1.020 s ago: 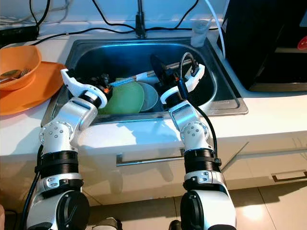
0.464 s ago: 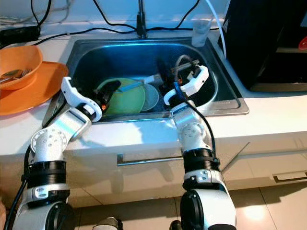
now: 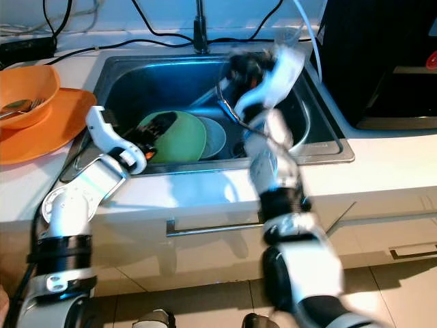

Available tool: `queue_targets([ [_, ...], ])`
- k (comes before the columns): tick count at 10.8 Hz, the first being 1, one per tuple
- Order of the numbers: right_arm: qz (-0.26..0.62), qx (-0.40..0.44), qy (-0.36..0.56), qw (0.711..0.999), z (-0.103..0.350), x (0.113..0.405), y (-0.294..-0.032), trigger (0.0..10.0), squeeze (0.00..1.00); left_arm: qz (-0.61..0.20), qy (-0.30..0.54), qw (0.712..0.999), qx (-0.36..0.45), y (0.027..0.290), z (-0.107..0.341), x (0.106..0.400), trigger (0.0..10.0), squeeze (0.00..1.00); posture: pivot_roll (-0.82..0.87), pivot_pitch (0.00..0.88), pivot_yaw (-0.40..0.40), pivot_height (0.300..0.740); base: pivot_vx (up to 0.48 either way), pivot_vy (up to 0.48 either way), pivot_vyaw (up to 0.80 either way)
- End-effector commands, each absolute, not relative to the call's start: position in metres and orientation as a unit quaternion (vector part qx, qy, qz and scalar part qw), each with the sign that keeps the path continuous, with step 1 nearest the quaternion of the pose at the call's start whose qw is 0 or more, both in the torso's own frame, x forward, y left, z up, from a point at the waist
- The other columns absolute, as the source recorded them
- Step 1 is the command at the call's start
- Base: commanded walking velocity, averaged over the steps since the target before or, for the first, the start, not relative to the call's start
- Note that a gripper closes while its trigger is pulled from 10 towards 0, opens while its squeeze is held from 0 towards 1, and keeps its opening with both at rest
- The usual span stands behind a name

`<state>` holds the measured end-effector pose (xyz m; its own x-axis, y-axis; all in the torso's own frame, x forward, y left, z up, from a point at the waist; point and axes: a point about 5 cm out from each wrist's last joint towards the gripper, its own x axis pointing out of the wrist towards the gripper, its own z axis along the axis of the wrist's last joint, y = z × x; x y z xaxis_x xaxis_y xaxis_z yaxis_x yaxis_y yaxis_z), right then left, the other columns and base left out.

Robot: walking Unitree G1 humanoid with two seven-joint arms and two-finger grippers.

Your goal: Kitchen organization

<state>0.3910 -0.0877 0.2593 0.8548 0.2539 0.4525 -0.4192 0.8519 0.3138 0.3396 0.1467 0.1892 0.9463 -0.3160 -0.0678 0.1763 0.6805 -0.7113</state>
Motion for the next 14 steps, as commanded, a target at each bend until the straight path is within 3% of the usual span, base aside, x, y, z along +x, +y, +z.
queue_targets([
  [1, 0.176, 0.162, -0.203, 0.950, 0.258, 0.392, -0.084, 10.0, 0.00, -0.132, 0.085, 0.922, -0.355, 0.148, 0.193, 0.338, 10.0, 1.00, 0.20, 0.115, 0.037, 0.740, 0.000, 0.000, 0.00],
  [5, 0.176, 0.123, -0.129, 0.968, 0.215, 0.394, -0.088, 10.0, 0.00, -0.107, 0.054, 0.949, -0.291, 0.157, 0.203, 0.338, 10.0, 1.00, 0.21, 0.115, 0.034, 0.740, 0.000, 0.000, 0.00],
  [6, 0.186, 0.119, -0.103, 0.970, 0.201, 0.391, -0.084, 10.0, 1.00, -0.106, 0.053, 0.954, -0.277, 0.158, 0.204, 0.338, 10.0, 1.00, 0.21, 0.115, 0.035, 0.740, 0.000, 0.000, 0.00],
  [14, 0.268, 0.109, -0.115, 0.950, 0.207, 0.388, -0.067, 10.0, 1.00, -0.047, -0.004, 0.979, -0.197, 0.180, 0.223, 0.346, 10.0, 1.00, 0.21, 0.082, 0.004, 0.740, 0.000, 0.000, 0.00],
])
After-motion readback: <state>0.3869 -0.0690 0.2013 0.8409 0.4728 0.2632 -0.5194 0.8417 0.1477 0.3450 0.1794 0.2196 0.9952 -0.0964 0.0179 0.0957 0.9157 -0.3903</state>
